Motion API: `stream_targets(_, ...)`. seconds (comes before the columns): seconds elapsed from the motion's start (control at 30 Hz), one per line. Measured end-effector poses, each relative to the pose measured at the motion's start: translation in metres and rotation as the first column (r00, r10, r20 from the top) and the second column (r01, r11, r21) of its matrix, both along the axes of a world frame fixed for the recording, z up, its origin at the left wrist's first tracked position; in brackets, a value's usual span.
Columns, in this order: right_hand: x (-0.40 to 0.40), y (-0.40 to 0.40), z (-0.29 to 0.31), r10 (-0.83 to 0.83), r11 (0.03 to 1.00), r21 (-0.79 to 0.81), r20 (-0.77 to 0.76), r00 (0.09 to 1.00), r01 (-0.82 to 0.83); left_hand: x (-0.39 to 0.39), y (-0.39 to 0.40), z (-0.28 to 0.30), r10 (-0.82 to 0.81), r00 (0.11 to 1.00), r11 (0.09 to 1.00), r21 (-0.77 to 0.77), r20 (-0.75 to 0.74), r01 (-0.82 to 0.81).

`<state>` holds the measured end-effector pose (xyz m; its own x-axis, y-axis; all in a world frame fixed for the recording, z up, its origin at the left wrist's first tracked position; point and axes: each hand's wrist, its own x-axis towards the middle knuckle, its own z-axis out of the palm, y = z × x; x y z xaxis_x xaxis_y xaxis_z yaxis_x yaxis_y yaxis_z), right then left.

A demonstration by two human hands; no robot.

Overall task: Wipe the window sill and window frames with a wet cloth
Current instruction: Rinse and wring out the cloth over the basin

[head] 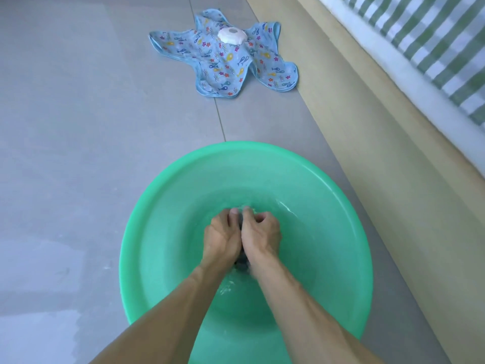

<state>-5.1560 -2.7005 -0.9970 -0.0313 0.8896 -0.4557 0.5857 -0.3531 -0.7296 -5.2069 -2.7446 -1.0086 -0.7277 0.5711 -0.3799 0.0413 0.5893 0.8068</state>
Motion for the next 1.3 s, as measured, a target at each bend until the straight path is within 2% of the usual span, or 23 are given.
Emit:
stream_targets(0.07,-0.008,-0.008,0.01,-0.069,0.995,0.058,-0.148,0.987,0.078,-0.005,0.005,0.011,0.094,0.97,0.992,0.056,0.226,-0.109)
stream_targets(0.1,-0.009,-0.009,0.013,-0.073,0.989,0.11,-0.18,0.981,0.094,-0.006,0.005,0.018,0.067,0.944,0.991,0.09,0.322,-0.101)
stream_targets(0.17,-0.004,-0.002,0.015,-0.046,0.976,0.205,-0.139,0.989,0.074,-0.004,0.004,0.033,-0.017,0.904,0.996,0.087,0.427,-0.022)
stream_targets(0.2,0.002,0.004,0.013,-0.018,0.967,0.251,-0.092,0.996,0.04,-0.001,0.002,0.036,-0.053,0.911,0.998,0.059,0.409,0.032)
stream_targets(0.23,0.006,0.011,0.012,0.016,0.955,0.296,-0.021,1.0,-0.009,0.0,-0.001,0.036,-0.089,0.943,0.996,0.029,0.321,0.085)
stream_targets(0.3,0.014,0.022,0.005,0.044,0.925,0.37,0.127,0.991,-0.088,0.0,-0.007,0.027,-0.158,0.987,0.985,-0.072,-0.009,0.157)
stream_targets(0.37,0.017,0.021,-0.004,0.041,0.893,0.431,0.215,0.976,-0.132,-0.005,-0.015,0.014,-0.291,0.883,0.941,-0.276,-0.369,0.195)
stream_targets(0.4,0.018,0.014,-0.007,0.028,0.903,0.408,0.251,0.968,-0.132,-0.005,-0.021,0.007,-0.364,0.816,0.905,-0.378,-0.449,0.196)
stream_targets(0.5,0.024,-0.009,-0.023,0.113,0.928,0.304,0.325,0.939,-0.217,-0.002,-0.028,-0.003,-0.444,0.79,0.861,-0.444,-0.423,0.247)
stream_targets(0.57,0.018,-0.014,-0.022,0.149,0.969,0.17,0.186,0.971,-0.181,0.002,-0.024,-0.009,-0.363,0.845,0.913,-0.33,-0.392,0.239)
stream_targets(0.63,0.002,-0.01,-0.014,0.003,0.998,0.062,-0.082,0.997,0.003,-0.001,-0.013,-0.006,-0.128,0.974,0.988,-0.105,-0.188,0.109)
stream_targets(0.7,-0.012,-0.006,0.007,-0.244,0.964,-0.18,-0.317,0.917,0.194,-0.006,-0.003,0.007,0.094,0.979,0.994,0.033,0.178,-0.102)
stream_targets(0.73,-0.016,-0.005,0.014,-0.24,0.966,-0.179,-0.337,0.91,0.189,-0.008,0.0,0.015,0.113,0.941,0.99,0.048,0.318,-0.135)
stream_targets(0.77,-0.018,-0.004,0.017,-0.16,0.986,-0.087,-0.265,0.951,0.142,-0.008,0.0,0.021,0.092,0.905,0.991,0.049,0.416,-0.123)
stream_targets(0.83,-0.011,0.002,0.017,-0.015,0.991,0.136,-0.015,1.0,0.017,-0.006,-0.003,0.03,-0.031,0.884,0.999,0.022,0.467,0.024)
stream_targets(0.9,0.0,0.015,0.006,0.054,0.959,0.266,0.169,0.984,-0.098,-0.002,-0.008,0.029,-0.138,0.941,0.987,-0.04,0.309,0.158)
stream_targets(1.0,0.011,0.013,-0.009,0.049,0.881,0.43,0.326,0.944,-0.195,-0.002,-0.014,0.016,-0.175,0.976,0.975,-0.158,-0.128,0.154)
stream_targets(1.03,0.013,0.009,-0.011,0.061,0.877,0.423,0.37,0.927,-0.227,-0.003,-0.018,0.014,-0.19,0.955,0.969,-0.201,-0.229,0.145)
stream_targets(1.1,0.019,0.002,-0.018,0.127,0.906,0.317,0.43,0.894,-0.281,-0.004,-0.021,0.009,-0.299,0.905,0.931,-0.301,-0.303,0.207)
stream_targets(1.13,0.018,0.002,-0.019,0.155,0.928,0.258,0.395,0.906,-0.271,-0.006,-0.02,0.008,-0.336,0.895,0.92,-0.304,-0.293,0.246)
stream_targets(1.2,0.008,0.004,-0.009,0.208,0.97,0.095,0.162,0.965,-0.225,-0.007,-0.015,0.004,-0.233,0.95,0.966,-0.159,-0.206,0.202)
stream_targets(1.27,-0.006,-0.001,0.01,0.133,0.99,-0.03,-0.069,0.989,-0.136,-0.009,-0.009,0.01,-0.049,0.994,0.998,-0.033,0.099,0.052)
stream_targets(1.3,-0.012,-0.004,0.016,0.111,0.993,-0.015,-0.09,0.99,-0.113,-0.009,-0.008,0.014,0.006,0.953,1.0,-0.02,0.303,0.0)
